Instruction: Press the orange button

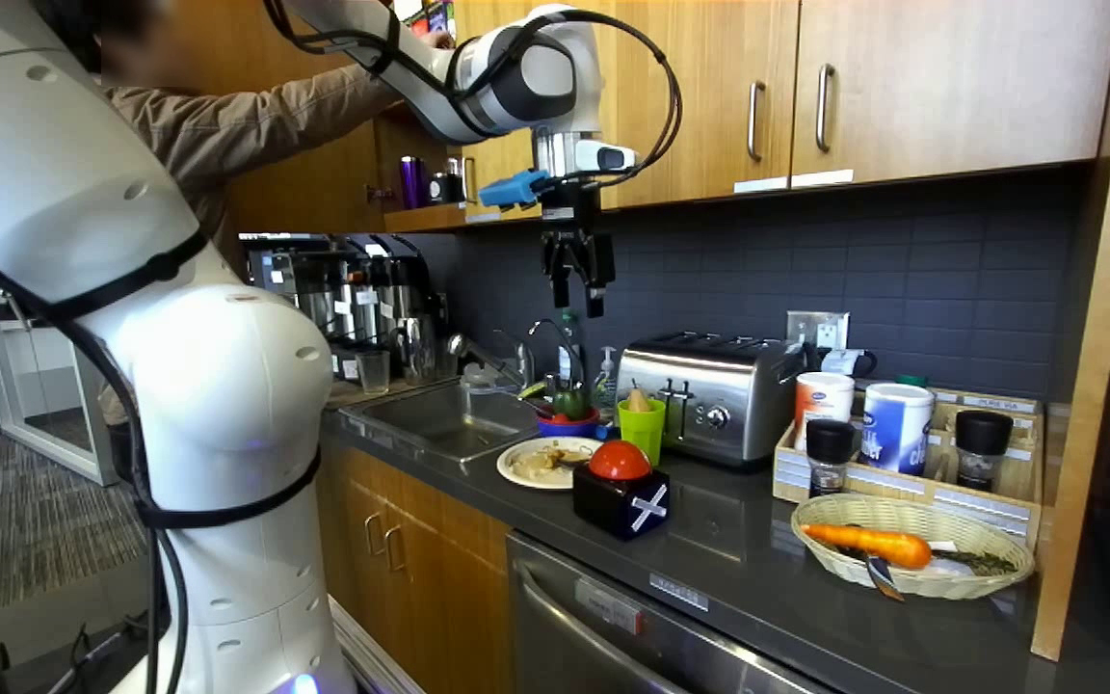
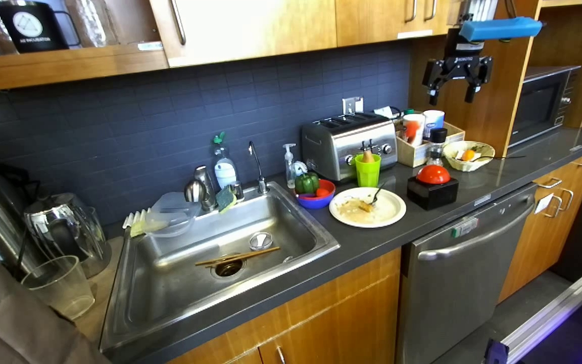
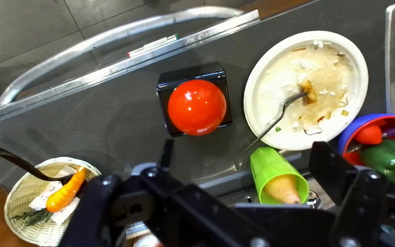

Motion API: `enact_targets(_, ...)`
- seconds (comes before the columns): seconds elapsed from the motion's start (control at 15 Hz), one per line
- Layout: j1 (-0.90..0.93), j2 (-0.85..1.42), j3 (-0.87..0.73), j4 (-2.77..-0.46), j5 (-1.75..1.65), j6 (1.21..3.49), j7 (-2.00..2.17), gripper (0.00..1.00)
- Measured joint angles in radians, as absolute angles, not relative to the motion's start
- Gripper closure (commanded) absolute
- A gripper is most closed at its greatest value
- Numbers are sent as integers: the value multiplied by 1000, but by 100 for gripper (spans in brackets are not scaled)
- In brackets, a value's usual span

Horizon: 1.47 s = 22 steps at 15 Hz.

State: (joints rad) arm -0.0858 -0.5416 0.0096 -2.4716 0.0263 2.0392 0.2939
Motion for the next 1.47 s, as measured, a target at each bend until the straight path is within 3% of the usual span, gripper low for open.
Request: enact_targets(1.47, -99, -509, -61, -2488, 130, 2039, 291, 0)
